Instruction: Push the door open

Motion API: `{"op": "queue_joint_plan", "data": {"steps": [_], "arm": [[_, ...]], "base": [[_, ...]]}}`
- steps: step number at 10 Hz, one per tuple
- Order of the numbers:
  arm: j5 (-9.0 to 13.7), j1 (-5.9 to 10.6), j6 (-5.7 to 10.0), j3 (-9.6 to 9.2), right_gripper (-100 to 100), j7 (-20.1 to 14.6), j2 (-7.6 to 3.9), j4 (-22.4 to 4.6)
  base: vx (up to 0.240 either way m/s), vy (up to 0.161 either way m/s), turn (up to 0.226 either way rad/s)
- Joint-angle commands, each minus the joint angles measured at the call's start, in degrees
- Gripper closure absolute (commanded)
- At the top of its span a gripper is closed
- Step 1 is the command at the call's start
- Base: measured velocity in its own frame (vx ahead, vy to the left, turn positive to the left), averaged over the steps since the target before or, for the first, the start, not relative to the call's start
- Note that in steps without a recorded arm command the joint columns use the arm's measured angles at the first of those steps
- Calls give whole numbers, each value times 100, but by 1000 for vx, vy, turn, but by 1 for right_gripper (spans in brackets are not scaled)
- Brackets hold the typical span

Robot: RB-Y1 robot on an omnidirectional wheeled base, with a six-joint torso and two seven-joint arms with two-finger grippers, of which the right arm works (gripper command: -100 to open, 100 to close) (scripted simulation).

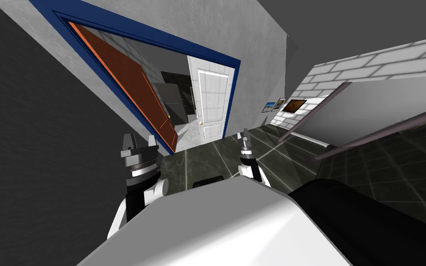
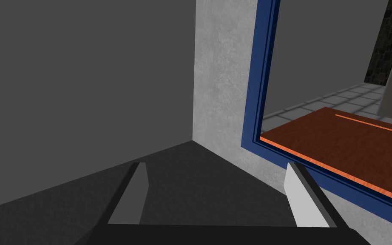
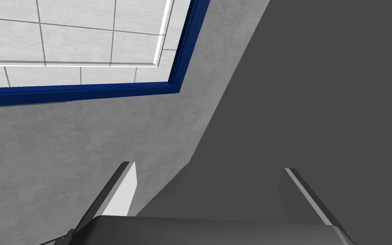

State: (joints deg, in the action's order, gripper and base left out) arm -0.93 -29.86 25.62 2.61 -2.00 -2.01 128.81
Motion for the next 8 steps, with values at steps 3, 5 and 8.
{"op": "queue_joint_plan", "data": {"steps": [3, 5, 8], "arm": [[-120, -31, 183, 76, -100, 196, -58, -226], [-197, -50, 301, 125, -100, 321, -91, -372], [-360, -92, 549, 227, -100, 586, -147, -678]], "base": [[165, 24, 11], [167, 31, 14], [183, 34, 15]]}}
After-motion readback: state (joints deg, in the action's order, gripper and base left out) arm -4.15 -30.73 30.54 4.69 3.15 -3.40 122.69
